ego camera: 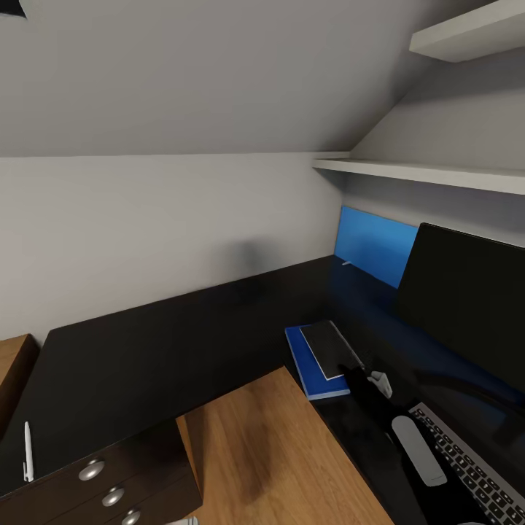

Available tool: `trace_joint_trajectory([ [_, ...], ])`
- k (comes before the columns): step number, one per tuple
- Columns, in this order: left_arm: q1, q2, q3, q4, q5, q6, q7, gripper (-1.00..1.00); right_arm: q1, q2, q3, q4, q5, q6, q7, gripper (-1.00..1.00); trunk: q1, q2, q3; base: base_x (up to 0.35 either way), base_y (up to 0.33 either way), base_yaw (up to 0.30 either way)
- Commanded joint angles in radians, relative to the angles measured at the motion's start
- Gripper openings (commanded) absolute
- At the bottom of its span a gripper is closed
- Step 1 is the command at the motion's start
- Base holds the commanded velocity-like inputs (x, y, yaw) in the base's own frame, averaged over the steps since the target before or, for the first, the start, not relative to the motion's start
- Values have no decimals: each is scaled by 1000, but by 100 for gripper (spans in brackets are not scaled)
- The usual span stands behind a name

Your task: In the bedroom, organize the workspace by keeping the computer under the desk, ensuring the monitor is on the desk, placing the keyboard on the desk next to the monitor, placing the mouse on the desk next to the keyboard, moving the folder from the swivel chair onto the desk next to the mouse, stacking the notebook on top of the folder with the pen on top of the notebook, and positioning the swivel chair next to the desk.

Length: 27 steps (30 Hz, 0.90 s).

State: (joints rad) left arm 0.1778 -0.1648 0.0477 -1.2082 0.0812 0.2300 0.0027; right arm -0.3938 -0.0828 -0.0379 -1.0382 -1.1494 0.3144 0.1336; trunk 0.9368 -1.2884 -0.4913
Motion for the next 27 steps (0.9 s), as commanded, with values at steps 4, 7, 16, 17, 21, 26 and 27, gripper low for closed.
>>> trace_joint_trajectory([
  [4, 0, 0, 1, -2, 8, 6, 0, 100, 0, 1, -2, 0, -6, 7, -4, -100, 0, -1, -1, 1, 0, 0],
  [7, 0, -1, 1, -2, 8, 6, 0, 100, 0, 2, -2, -2, -7, 7, -28, -100, 0, -1, -1, 0, 0, 0],
  [16, 0, 0, 1, -2, 9, 6, 0, 100, 0, 15, -3, -21, -7, 8, -59, -100, 0, -1, -1, 0, 0, 0],
  [17, 0, 0, 1, -2, 9, 6, 0, 100, 0, 15, -3, -21, -7, 8, -59, -100, 0, -1, -1, 0, 0, 0],
  [21, 0, 0, 1, -2, 8, 6, 0, 100, 0, 15, -4, -22, -7, 8, -60, -100, 0, -1, -1, 0, 0, 0],
  [26, 0, -1, 1, -2, 9, 6, 0, 100, 0, 15, -4, -22, -7, 8, -60, -100, 0, -1, -1, 0, 0, 0],
  [27, 0, -1, 1, -2, 9, 6, 0, 100, 0, 15, -4, -22, -7, 8, -60, -100, 0, -1, -1, 0, 0, 0],
])
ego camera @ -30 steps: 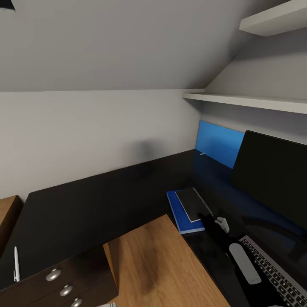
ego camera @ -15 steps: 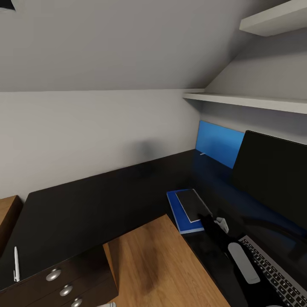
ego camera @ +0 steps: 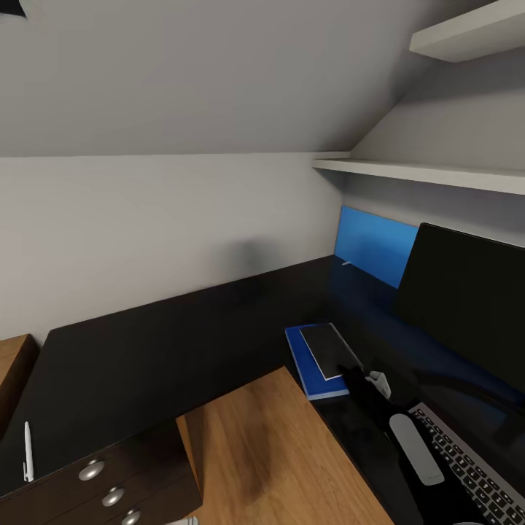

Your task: In the bedroom, organize the workspace by keeping the computer under the desk, ensuring the monitor is on the desk, placing the keyboard on the desk next to the monitor, placing the mouse on the desk next to the keyboard, moving the folder from the swivel chair onto the desk next to the mouse, stacking the notebook on top of the folder with the pen on top of the notebook, and positioning the swivel chair next to the desk.

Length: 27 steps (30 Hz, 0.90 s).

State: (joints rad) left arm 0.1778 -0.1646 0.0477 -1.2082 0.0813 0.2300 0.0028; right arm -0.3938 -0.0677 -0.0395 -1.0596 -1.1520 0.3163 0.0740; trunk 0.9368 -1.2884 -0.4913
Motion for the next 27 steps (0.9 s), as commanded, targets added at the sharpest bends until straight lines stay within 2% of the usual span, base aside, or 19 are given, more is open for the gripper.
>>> trace_joint_trajectory([
  [1, 0, -1, 1, -2, 8, 6, 0, 100, 0, 0, -2, 0, -5, 6, 0, -100, 0, -1, -1, 0, 5, 0],
  [6, 0, -1, 1, -2, 9, 1, 0, 100, 0, 0, -2, 0, -5, 6, 0, -100, 0, -1, -1, 58, 88, 0],
  [8, 0, -1, 1, -2, 8, -15, 0, 100, 0, 0, -2, 0, -5, 6, 0, -100, 0, -1, -1, 149, 140, 0],
  [9, 0, -1, 0, -2, 9, -48, 0, 100, 0, 0, -2, 0, -5, 6, 0, -100, 0, -1, -1, 74, 54, 0],
  [13, 0, 0, 1, -1, 9, -70, 0, 100, 0, 0, -2, 0, -5, 6, 0, -100, 0, -1, -1, 37, 27, 0],
  [27, 0, -1, 1, -1, 9, -78, 0, 100, 0, 0, -3, 0, -4, 5, 0, -100, 0, -1, -1, 4, 3, 0],
])
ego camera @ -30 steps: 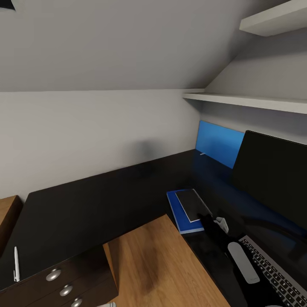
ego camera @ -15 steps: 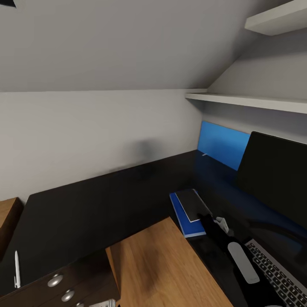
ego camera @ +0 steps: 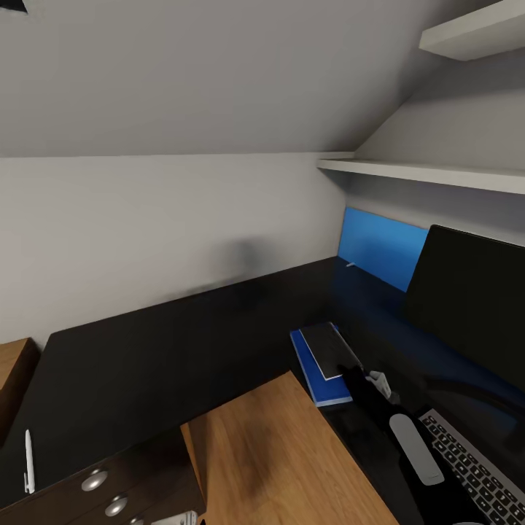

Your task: In the bedroom, organize the workspace by keeping the computer under the desk, ensuring the monitor is on the desk, placing the keyboard on the desk next to the monitor, placing the mouse on the desk next to the keyboard, moving the folder from the swivel chair onto the desk next to the mouse, stacking the notebook on top of the folder with the pen on top of the notebook, and positioning the swivel chair next to the desk.

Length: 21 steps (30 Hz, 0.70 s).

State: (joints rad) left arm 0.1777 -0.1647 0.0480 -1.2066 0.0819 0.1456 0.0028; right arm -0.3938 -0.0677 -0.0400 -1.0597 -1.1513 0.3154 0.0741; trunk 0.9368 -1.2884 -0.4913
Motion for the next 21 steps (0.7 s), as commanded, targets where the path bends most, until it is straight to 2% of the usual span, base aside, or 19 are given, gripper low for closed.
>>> trace_joint_trajectory([
  [1, 0, -1, 1, -2, 9, 6, 0, 100, 0, 0, -2, 0, -4, 6, 0, -100, 0, -1, -1, 0, 0, 0],
  [20, 0, -1, 1, -2, 9, 5, -1, 100, 0, 0, -1, 0, -5, 6, 1, -100, 0, -1, -1, 0, 0, 0],
  [21, 0, 0, 1, -2, 9, 5, -1, 100, 0, 0, -1, 0, -5, 6, 1, 100, 0, -1, -1, 0, 0, 0],
])
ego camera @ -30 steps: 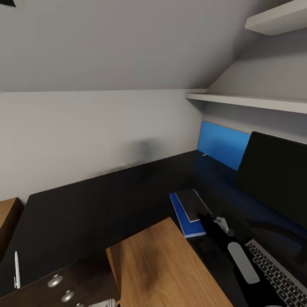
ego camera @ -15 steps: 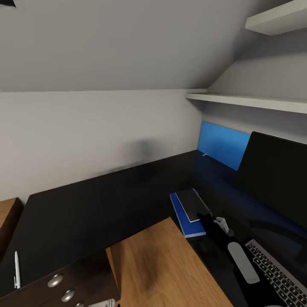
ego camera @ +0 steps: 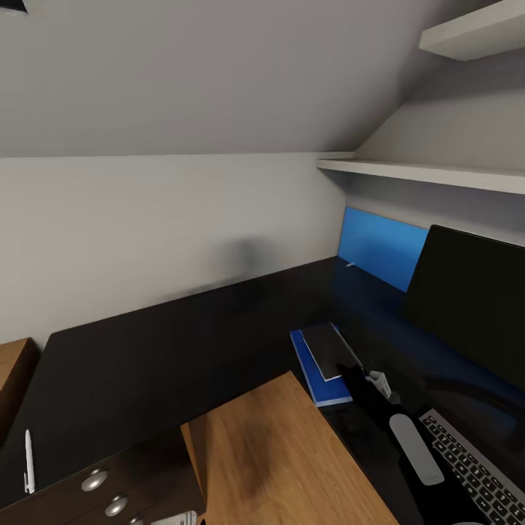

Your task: In the bedroom, organize the workspace by keeping the computer under the desk, ensuring the monitor is on the desk, placing the keyboard on the desk next to the monitor, placing the mouse on the desk next to the keyboard, moving the folder from the swivel chair onto the desk next to the mouse, stacking the notebook on top of the folder with the pen on top of the notebook, and positioning the swivel chair next to the desk.

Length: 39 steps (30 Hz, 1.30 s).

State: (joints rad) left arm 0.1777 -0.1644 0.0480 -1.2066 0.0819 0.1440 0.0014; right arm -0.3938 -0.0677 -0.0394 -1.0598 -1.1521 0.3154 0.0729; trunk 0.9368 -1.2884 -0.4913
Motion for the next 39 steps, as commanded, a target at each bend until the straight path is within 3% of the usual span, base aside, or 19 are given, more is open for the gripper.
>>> trace_joint_trajectory([
  [1, 0, -1, 1, -2, 9, 6, 0, 100, 0, 0, -2, 0, -5, 6, 2, 100, 0, -1, -1, 0, 0, 0],
  [6, 0, -1, 1, -2, 9, 6, 0, 100, 0, 0, -2, 0, -4, 6, 2, 100, 0, -1, -1, 0, 0, 0],
  [15, 0, -1, 0, -2, 9, 6, 0, 100, 0, 0, -4, 0, -3, 5, 2, 100, -34, 62, 27, 0, 0, 0],
  [39, 0, 0, 3, -2, 9, 5, 2, 100, 0, 0, -4, 0, -3, 7, 2, 100, -34, 62, 27, -78, -21, 0],
])
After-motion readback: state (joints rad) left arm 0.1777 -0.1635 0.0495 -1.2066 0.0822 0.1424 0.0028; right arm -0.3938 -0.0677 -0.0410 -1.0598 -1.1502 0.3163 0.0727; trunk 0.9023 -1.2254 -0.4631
